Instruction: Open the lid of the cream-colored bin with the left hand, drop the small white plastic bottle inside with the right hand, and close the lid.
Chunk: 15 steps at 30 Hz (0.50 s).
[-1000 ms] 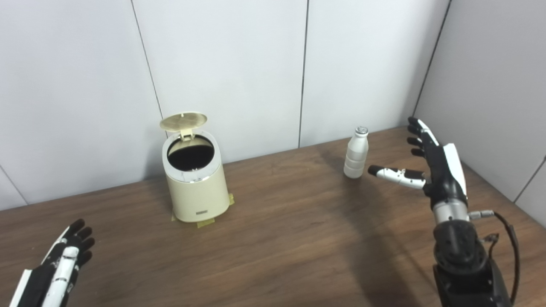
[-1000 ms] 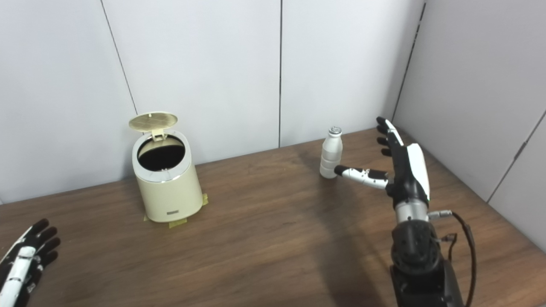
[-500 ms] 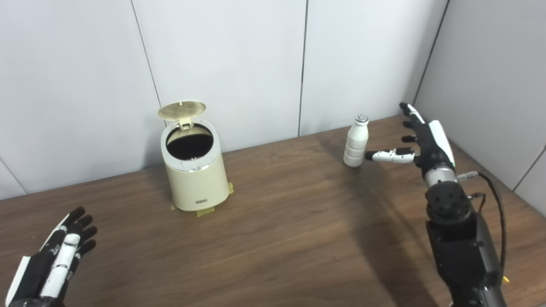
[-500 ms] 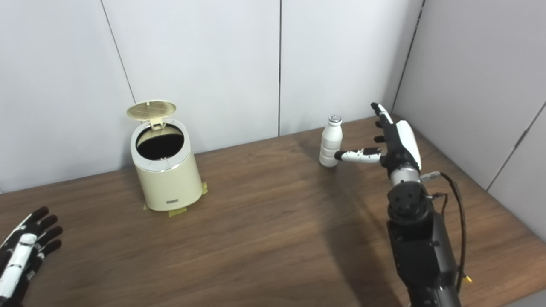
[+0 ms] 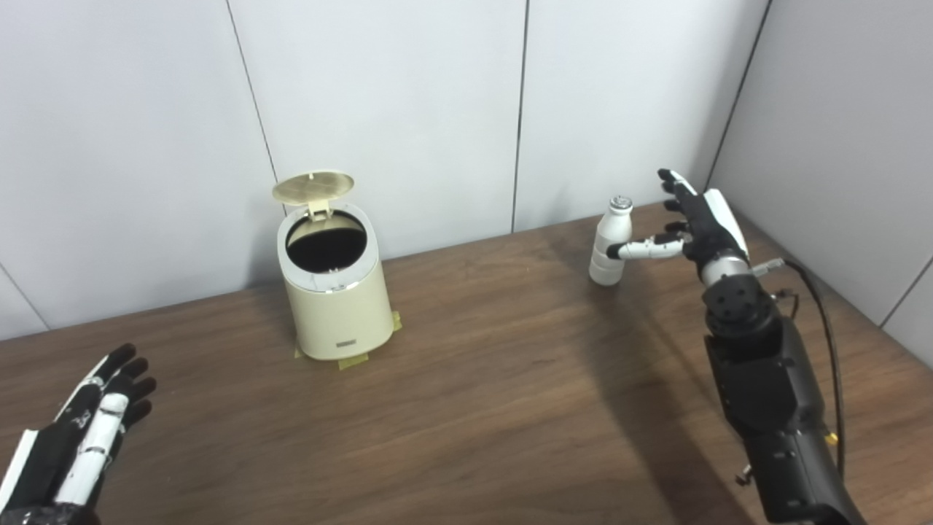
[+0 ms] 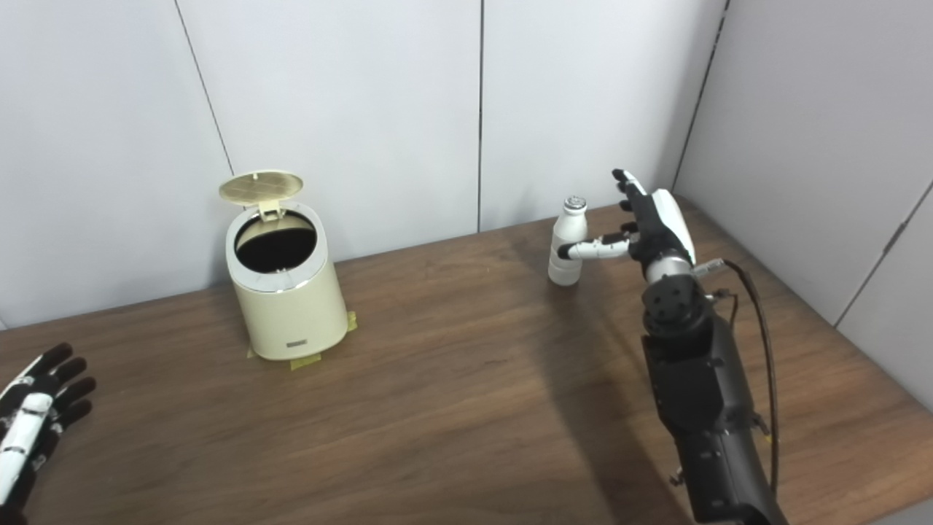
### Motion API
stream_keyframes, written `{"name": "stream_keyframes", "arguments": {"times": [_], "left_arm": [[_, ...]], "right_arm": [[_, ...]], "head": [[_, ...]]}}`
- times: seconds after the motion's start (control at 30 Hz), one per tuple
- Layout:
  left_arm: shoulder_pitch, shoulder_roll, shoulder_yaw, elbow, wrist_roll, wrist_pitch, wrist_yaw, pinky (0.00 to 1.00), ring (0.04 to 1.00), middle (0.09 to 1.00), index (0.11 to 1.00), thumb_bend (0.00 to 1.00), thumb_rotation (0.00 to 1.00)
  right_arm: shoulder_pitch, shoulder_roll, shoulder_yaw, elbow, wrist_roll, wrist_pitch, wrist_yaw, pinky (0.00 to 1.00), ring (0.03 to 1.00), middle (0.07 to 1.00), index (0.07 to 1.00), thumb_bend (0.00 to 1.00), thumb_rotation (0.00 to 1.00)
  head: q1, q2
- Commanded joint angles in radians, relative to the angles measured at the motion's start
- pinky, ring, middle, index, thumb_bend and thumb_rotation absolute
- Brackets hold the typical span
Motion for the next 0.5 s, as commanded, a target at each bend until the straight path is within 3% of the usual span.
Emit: {"name": "stream_keyframes", "arguments": {"times": [0.0, 0.47], "left_arm": [[-0.04, 0.014, 0.001, -0.041, -0.014, -0.001, 0.018, 0.9, 0.89, 0.915, 0.95, 0.42, 0.68], [-0.046, 0.018, -0.017, -0.077, -0.033, -0.001, 0.052, 0.91, 0.905, 0.921, 0.964, 0.38, 0.64]], "right_arm": [[-0.062, -0.043, 0.001, 0.001, -0.014, -0.001, 0.005, 0.72, 0.867, 0.916, 0.934, 0.9, 0.13], [-0.093, -0.029, 0.012, 0.037, 0.018, -0.001, 0.008, 0.83, 0.916, 0.941, 0.935, 0.85, 0.09]], "head": [[0.0, 0.0], [0.003, 0.009]]}}
